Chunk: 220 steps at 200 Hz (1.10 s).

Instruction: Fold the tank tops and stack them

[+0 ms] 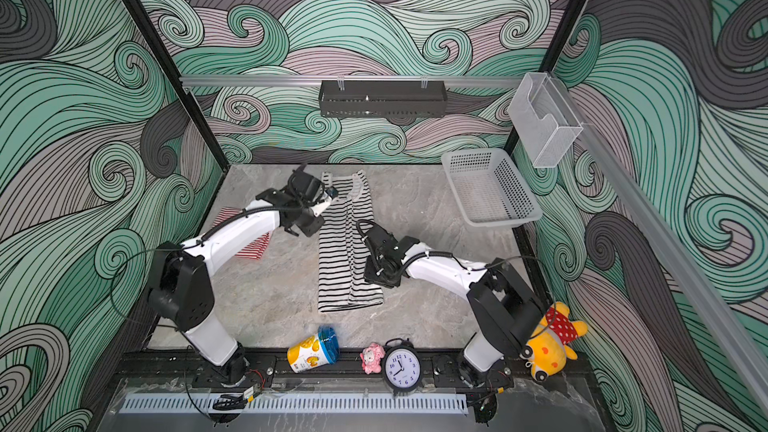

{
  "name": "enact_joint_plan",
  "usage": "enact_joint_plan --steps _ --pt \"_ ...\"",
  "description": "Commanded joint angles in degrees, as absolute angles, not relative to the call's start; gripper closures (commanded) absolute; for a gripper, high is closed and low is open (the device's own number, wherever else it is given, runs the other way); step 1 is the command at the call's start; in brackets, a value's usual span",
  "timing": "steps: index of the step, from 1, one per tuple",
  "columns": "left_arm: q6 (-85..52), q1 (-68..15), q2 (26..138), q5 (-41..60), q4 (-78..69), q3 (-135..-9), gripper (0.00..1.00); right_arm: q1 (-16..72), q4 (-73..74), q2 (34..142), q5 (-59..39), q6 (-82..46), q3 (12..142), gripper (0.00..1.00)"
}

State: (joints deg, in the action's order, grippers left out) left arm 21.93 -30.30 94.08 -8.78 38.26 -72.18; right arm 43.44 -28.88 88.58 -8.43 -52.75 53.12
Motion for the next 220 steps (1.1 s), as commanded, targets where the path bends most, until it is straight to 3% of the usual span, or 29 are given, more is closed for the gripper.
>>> enact_joint_plan --steps 1,81,179,220 --pt "23.5 -32.9 90.5 -10.5 33.0 -65.1 0.64 41.0 -24.1 86.3 -14.1 -53.4 47.0 0.52" --pt "22.2 -37.3 82.8 -10.2 35.5 -57.5 0.64 40.4 -12.2 86.1 -21.4 -62.1 34.9 0.55" --pt "21.7 -41.5 79.6 -7.1 37.9 -53.4 0.65 40.8 -9.9 85.7 -21.4 -65.0 31.8 0.74" --pt "21.2 -44.3 80.4 -5.2 36.7 -50.6 0.63 40.8 -9.5 87.2 -21.8 -64.5 33.4 0.87"
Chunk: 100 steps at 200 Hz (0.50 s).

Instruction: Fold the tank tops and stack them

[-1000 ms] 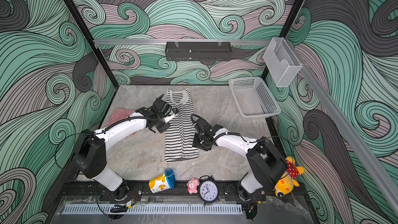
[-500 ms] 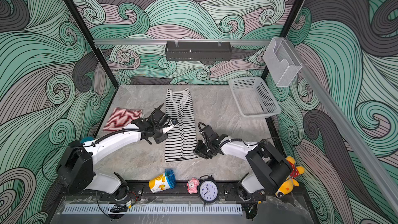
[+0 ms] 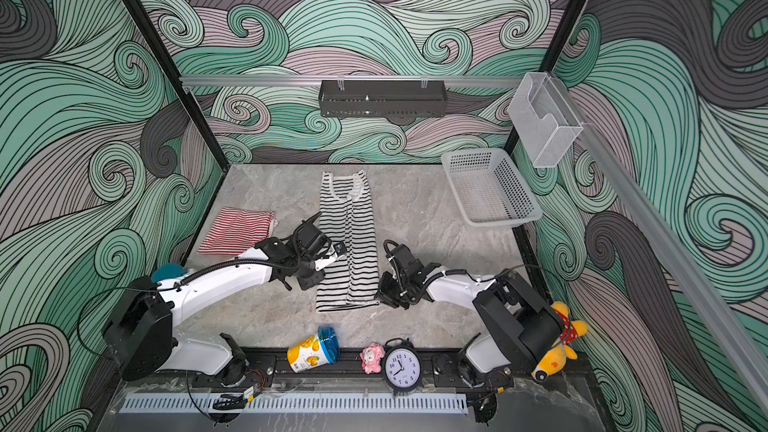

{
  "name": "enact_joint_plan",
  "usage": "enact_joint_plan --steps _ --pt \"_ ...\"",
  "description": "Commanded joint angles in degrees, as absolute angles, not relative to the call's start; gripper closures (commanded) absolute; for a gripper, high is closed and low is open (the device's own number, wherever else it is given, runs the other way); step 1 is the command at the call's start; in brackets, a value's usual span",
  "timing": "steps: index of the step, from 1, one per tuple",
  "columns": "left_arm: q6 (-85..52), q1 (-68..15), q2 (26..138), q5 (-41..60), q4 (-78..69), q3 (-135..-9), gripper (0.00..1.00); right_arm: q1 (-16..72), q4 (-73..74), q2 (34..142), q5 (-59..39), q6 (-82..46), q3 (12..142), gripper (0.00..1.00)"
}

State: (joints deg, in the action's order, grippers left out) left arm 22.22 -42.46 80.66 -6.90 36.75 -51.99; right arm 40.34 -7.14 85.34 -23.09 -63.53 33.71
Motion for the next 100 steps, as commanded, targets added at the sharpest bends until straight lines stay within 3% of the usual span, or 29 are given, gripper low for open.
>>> enact_joint_plan --steps 1,42,100 --pt "21.2 -44.4 80.4 -5.3 36.6 -50.5 0.63 40.8 -9.4 87.2 -21.8 -64.6 33.4 0.87" --pt "22.7 -45.2 80.3 -2.4 36.0 -47.9 0.62 40.6 -10.2 86.6 -21.5 -63.7 35.4 1.0" --pt "23.9 -48.5 80.3 3.7 39.1 -47.1 0.6 40.4 -12.1 86.4 -21.7 -62.7 38.8 1.0"
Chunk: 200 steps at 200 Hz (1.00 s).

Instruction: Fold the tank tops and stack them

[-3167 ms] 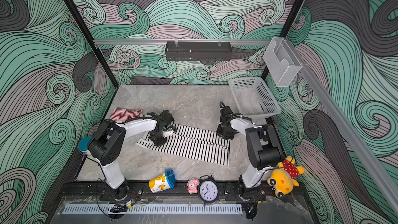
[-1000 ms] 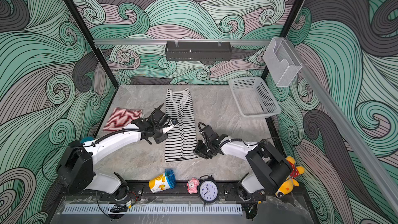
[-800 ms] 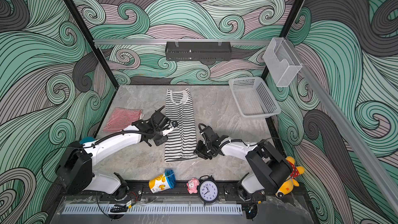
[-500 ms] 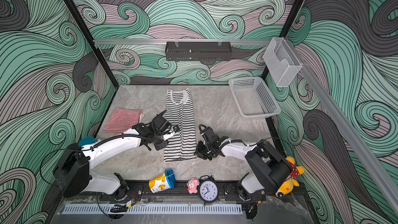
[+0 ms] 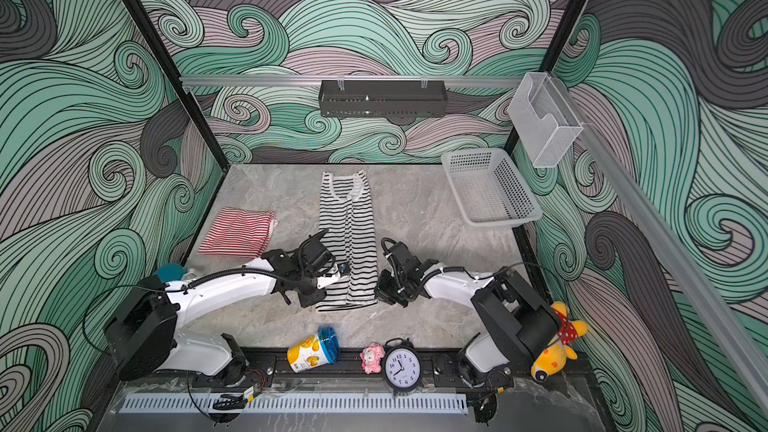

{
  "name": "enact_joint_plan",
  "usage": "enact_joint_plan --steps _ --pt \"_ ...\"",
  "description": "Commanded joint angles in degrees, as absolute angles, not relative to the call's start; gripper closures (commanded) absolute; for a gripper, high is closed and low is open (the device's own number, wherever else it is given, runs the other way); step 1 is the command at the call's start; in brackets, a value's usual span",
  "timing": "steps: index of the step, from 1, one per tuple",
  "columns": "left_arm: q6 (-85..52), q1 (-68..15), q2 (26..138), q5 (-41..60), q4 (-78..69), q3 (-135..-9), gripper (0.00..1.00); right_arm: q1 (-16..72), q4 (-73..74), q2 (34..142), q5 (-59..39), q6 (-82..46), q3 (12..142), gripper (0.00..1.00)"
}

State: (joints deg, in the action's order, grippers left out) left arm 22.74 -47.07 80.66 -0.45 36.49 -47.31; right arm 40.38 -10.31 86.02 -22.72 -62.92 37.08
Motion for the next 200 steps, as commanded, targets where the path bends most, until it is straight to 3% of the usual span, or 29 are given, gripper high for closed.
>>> enact_joint_plan --steps 1,122,140,169,200 --pt "23.8 -48.5 80.2 3.7 39.1 -47.0 0.6 40.4 -12.1 86.4 -21.6 -62.7 38.8 1.0" --pt "24.4 -50.9 88.9 -0.5 36.5 -45.6 0.63 39.7 -13.5 84.9 -21.6 -62.9 39.2 1.0" --pt "24.8 -51.1 90.2 -0.1 37.0 -45.9 0.7 39.6 -14.0 84.5 -21.5 -62.9 39.1 1.0" --pt "25.6 -51.5 91.6 0.0 39.0 -46.7 1.0 39.3 -14.0 84.1 -21.5 -62.9 38.9 1.0" --pt "26.5 -51.6 88.8 3.5 42.0 -47.7 1.0 39.3 -14.1 82.5 -21.5 -63.1 38.0 1.0"
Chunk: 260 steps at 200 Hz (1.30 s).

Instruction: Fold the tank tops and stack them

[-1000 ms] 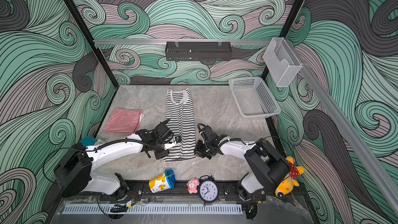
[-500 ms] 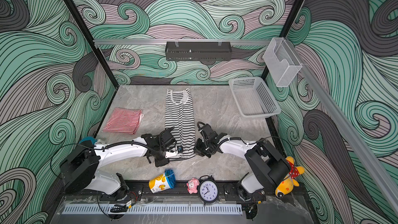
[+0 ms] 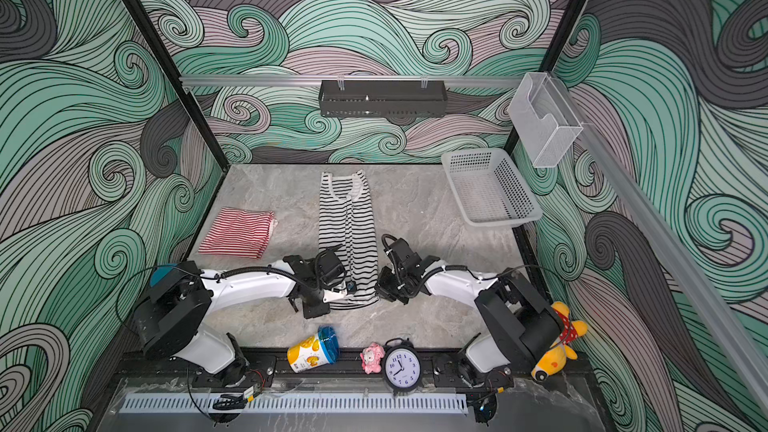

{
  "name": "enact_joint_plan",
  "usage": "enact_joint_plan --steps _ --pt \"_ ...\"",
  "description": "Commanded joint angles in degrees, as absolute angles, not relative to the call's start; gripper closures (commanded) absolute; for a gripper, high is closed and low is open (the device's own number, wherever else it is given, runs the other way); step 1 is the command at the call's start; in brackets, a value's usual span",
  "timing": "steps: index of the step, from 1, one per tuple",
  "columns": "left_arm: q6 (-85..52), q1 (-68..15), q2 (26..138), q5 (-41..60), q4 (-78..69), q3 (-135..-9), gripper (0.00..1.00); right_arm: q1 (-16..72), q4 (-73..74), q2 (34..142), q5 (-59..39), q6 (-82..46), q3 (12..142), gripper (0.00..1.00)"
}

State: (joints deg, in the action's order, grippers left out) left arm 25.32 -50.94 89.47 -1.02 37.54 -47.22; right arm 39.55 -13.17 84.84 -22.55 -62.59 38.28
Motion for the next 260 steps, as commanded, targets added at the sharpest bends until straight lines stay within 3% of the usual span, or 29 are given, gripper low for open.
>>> enact_joint_plan --steps 1,54,112,179,260 --pt "26.5 -51.6 88.7 3.7 42.2 -47.8 1.0 39.3 -14.2 82.4 -21.5 -63.1 37.9 1.0" --pt "28.6 -51.8 82.3 9.9 50.9 -50.9 1.0 40.2 -19.1 73.9 -21.5 -63.8 34.8 1.0" --pt "29.3 -50.3 77.5 -2.0 51.3 -56.0 1.0 38.8 -26.5 69.8 -20.9 -61.7 44.0 1.0" --pt "34.1 -37.0 82.7 -4.3 46.3 -68.4 1.0 30.6 -29.2 81.9 -26.7 -53.0 60.9 1.0" --pt "36.5 -28.4 96.7 -6.1 42.0 -78.8 1.0 24.3 -32.6 108.0 -32.8 -46.4 84.9 1.0"
